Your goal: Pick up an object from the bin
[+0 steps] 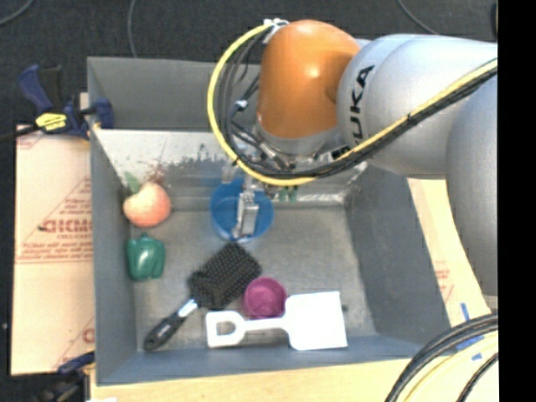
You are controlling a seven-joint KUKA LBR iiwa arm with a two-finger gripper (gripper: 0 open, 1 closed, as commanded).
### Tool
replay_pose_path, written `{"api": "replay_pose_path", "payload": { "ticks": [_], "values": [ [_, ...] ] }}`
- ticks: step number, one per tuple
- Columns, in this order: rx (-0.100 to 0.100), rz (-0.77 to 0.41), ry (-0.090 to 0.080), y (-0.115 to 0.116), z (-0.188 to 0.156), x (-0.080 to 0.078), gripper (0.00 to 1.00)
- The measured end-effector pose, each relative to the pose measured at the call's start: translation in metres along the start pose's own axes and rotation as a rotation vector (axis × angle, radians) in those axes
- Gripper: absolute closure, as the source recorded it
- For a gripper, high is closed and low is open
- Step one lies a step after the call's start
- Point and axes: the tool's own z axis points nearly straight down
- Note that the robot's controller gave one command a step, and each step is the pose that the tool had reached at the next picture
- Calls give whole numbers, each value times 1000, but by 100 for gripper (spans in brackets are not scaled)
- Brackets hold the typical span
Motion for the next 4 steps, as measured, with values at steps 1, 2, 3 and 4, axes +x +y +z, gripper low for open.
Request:
{"api": "replay_pose_path", "payload": {
  "ticks": [1, 2, 3, 4],
  "values": [
    [0, 0, 0, 0, 0, 0, 0],
    [0, -277, -5, 2, 59, -14, 0],
    [-1, -183, -3, 4, 69, -11, 0],
    [1, -183, -1, -19, 106, -5, 0]
  ]
}}
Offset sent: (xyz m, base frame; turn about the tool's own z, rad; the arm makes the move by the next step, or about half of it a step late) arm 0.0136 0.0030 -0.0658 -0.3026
